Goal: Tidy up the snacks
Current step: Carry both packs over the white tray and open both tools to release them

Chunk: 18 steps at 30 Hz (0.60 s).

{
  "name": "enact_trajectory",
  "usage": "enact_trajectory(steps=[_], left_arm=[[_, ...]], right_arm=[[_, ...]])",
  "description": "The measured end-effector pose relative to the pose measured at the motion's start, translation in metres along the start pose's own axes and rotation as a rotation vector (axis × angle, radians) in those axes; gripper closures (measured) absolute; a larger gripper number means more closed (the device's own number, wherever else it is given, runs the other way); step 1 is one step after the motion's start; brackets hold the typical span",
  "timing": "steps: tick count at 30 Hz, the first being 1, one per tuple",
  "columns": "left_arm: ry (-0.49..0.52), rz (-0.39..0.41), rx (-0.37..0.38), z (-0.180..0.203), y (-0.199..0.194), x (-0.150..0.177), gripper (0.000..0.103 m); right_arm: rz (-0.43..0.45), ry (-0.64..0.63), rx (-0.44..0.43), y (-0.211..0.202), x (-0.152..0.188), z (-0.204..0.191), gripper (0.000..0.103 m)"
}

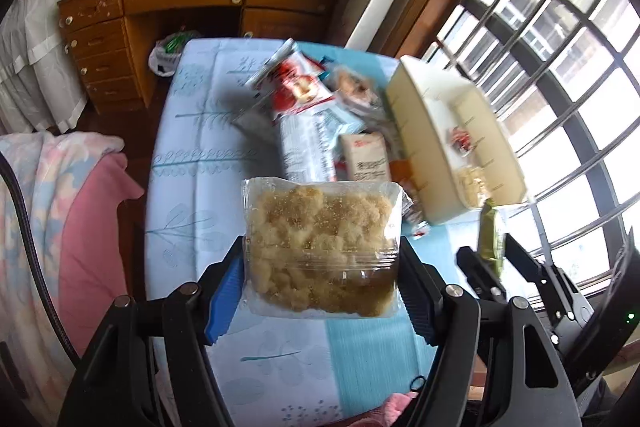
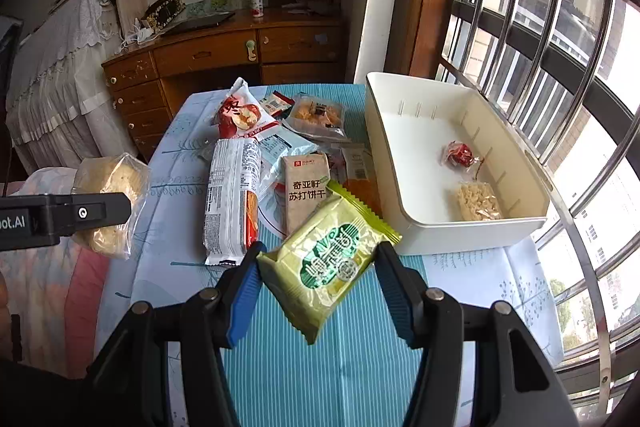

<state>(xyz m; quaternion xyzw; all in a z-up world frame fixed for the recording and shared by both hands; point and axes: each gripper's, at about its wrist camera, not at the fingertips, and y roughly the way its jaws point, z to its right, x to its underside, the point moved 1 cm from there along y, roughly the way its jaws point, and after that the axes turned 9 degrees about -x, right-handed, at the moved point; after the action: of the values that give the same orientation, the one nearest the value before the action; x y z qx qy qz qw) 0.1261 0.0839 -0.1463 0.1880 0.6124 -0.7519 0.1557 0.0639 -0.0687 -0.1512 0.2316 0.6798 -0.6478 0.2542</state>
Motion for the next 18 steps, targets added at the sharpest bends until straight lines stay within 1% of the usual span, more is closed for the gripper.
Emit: enact_trajectory(steps=[3, 7, 12, 18], left_arm=[[0.019, 0.05, 0.012, 0.018, -0.013, -0.004, 0.034], [0.022, 0.107, 0.019, 0.039, -0.023, -0.012, 0.034], [0.019, 0.143, 0.017, 0.07, -0.027, -0.021, 0.034], [0.019, 0.19, 0.006, 0.111, -0.027, -0.032, 0.034]], right_arm=[[0.029, -0.023, -0.023, -0.008, -0.004, 0.004, 0.046], [0.066, -0.06, -0.029, -0.019, -0.012, 0.014, 0.046], [0.094, -0.085, -0.041, -0.025, -0.02, 0.037, 0.046], [0.114, -0.105, -0.041, -0.027, -0.036, 0.074, 0.046]])
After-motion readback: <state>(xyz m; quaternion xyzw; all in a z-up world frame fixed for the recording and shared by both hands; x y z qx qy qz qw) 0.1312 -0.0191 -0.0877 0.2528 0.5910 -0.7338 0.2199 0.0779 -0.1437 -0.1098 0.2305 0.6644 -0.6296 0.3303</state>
